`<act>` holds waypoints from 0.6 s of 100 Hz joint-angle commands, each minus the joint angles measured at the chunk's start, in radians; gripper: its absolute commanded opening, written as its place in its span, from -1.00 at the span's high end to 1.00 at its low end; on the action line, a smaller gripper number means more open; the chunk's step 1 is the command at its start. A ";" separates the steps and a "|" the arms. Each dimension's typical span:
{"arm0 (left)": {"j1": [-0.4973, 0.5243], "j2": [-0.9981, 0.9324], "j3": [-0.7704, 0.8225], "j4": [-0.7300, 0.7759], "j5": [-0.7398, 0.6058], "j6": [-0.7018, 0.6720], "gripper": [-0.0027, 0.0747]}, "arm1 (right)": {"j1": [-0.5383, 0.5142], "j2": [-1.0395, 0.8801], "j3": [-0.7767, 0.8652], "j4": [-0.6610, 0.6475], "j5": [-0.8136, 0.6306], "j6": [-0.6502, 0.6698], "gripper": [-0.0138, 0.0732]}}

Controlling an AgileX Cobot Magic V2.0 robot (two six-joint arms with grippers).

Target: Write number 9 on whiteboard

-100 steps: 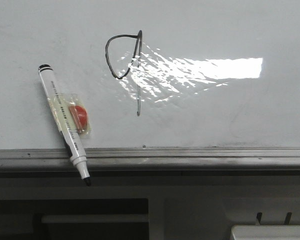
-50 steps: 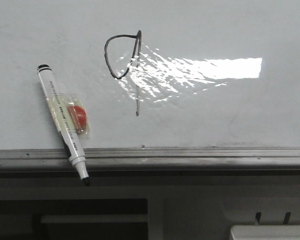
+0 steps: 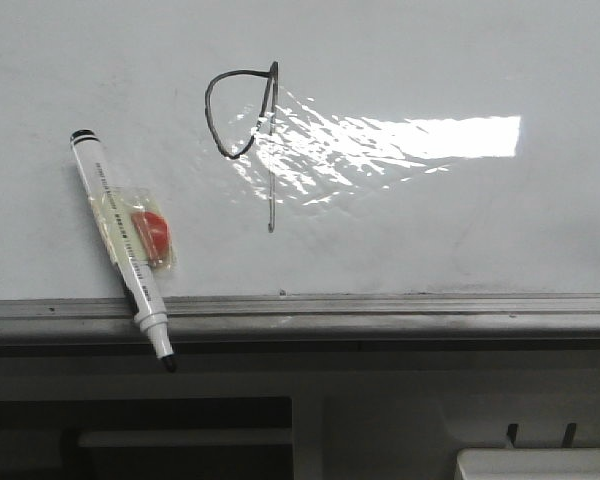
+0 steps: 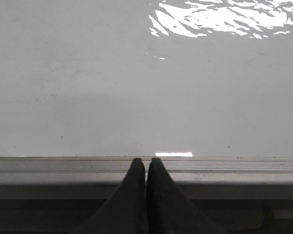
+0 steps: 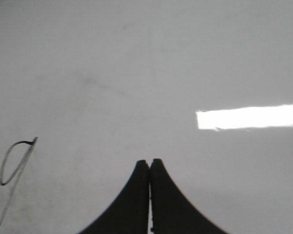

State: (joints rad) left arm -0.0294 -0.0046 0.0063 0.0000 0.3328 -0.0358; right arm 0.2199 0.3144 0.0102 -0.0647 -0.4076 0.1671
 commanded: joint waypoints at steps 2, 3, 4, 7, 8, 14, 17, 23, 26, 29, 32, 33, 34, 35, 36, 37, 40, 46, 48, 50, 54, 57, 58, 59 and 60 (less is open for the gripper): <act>0.000 -0.026 0.040 0.000 -0.052 -0.010 0.98 | -0.076 -0.011 0.025 0.005 0.013 0.018 0.84; 0.000 -0.026 0.040 0.000 -0.052 -0.010 0.98 | -0.082 -0.014 0.025 0.005 0.024 0.018 0.84; 0.000 -0.026 0.040 0.000 -0.052 -0.010 0.98 | -0.093 -0.020 0.025 0.005 0.031 0.018 0.84; 0.000 -0.026 0.040 0.000 -0.052 -0.010 0.98 | -0.116 -0.032 0.025 0.005 0.057 0.018 0.84; 0.000 -0.026 0.040 0.000 -0.052 -0.010 0.98 | -0.127 -0.037 0.025 0.005 0.068 0.018 0.84; 0.000 -0.026 0.040 0.000 -0.052 -0.010 0.98 | -0.172 -0.057 0.025 -0.003 0.121 0.018 0.84; 0.000 -0.026 0.040 0.000 -0.052 -0.010 0.98 | -0.194 -0.071 0.027 -0.009 0.163 0.016 0.84; 0.000 -0.026 0.040 0.000 -0.052 -0.010 0.98 | -0.235 -0.112 0.027 -0.015 0.256 0.016 0.84; 0.000 -0.026 0.040 0.000 -0.052 -0.010 0.98 | -0.249 -0.132 0.027 -0.025 0.322 0.016 0.84; 0.000 -0.026 0.040 0.000 -0.052 -0.010 0.98 | -0.262 -0.159 0.027 -0.040 0.373 0.016 0.84; 0.000 -0.026 0.040 0.000 -0.052 -0.010 0.98 | -0.271 -0.183 0.027 -0.048 0.422 0.016 0.84; 0.000 -0.026 0.040 0.000 -0.052 -0.010 0.98 | -0.273 -0.189 0.027 -0.048 0.446 0.016 0.84; 0.000 -0.026 0.040 0.000 -0.052 -0.010 0.98 | -0.277 -0.202 0.027 -0.048 0.457 0.016 0.84; 0.000 -0.026 0.040 0.000 -0.052 -0.010 0.98 | -0.279 -0.208 0.027 -0.048 0.468 0.016 0.84; 0.000 -0.026 0.040 0.000 -0.052 -0.010 0.98 | -0.283 -0.221 0.027 -0.048 0.488 0.016 0.84; 0.000 -0.026 0.040 0.000 -0.052 -0.010 0.98 | -0.283 -0.228 0.027 -0.048 0.497 0.016 0.84; 0.000 -0.026 0.040 0.000 -0.052 -0.010 0.98 | -0.291 -0.261 0.027 -0.048 0.539 0.016 0.84; 0.000 -0.026 0.040 0.000 -0.052 -0.010 0.98 | -0.294 -0.316 0.027 -0.048 0.596 0.016 0.84; 0.000 -0.026 0.040 0.000 -0.052 -0.010 0.98 | -0.294 -0.337 0.027 -0.048 0.613 0.016 0.84; 0.000 -0.026 0.040 0.000 -0.052 -0.010 0.98 | -0.296 -0.347 0.027 -0.048 0.627 0.016 0.84; 0.000 -0.026 0.040 0.000 -0.054 -0.010 0.98 | -0.296 -0.339 0.027 -0.048 0.643 0.016 0.84; 0.000 -0.026 0.040 0.000 -0.054 -0.010 0.98 | -0.296 -0.337 0.027 -0.048 0.659 0.016 0.84; 0.000 -0.026 0.040 0.000 -0.054 -0.010 0.98 | -0.296 -0.337 0.027 -0.048 0.666 0.016 0.84; 0.000 -0.026 0.040 0.000 -0.054 -0.010 0.98 | -0.296 -0.340 0.027 -0.048 0.680 0.016 0.84; 0.000 -0.026 0.040 0.000 -0.054 -0.010 0.98 | -0.296 -0.340 0.027 -0.048 0.687 0.016 0.84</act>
State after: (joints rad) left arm -0.0294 -0.0046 0.0063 0.0000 0.3328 -0.0358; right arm -0.0704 -0.0058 0.0102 -0.0987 0.2799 0.1844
